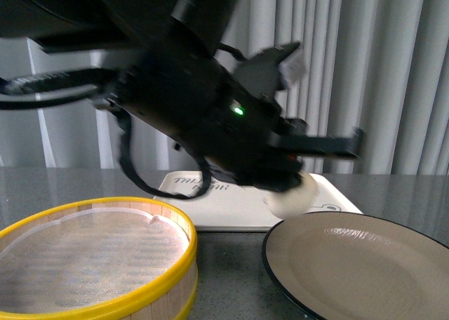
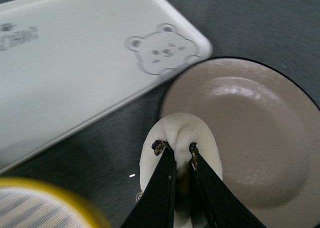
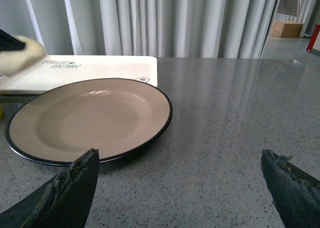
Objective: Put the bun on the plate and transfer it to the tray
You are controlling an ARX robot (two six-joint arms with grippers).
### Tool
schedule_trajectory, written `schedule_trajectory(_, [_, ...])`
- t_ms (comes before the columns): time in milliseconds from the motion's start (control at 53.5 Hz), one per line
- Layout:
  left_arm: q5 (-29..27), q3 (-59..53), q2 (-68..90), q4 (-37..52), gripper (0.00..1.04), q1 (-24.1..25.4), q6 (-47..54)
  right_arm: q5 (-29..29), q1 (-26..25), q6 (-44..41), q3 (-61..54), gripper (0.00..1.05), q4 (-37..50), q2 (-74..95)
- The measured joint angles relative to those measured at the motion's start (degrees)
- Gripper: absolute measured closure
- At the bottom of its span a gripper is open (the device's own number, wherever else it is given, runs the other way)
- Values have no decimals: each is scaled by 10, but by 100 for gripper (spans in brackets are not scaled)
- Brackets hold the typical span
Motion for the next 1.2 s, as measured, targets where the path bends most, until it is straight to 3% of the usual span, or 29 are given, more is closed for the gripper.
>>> schedule_trajectory(280, [17,59,82,-12,100,-71,13,0,0,0,0,9,0,0])
schedule_trajectory(972, [-82,181,194,-66,100,-114,-66,0,0,0,0,9,0,0])
schedule_trajectory(1196, [-98,197,204,-90,71,-115,-84,0,0,0,0,9,0,0])
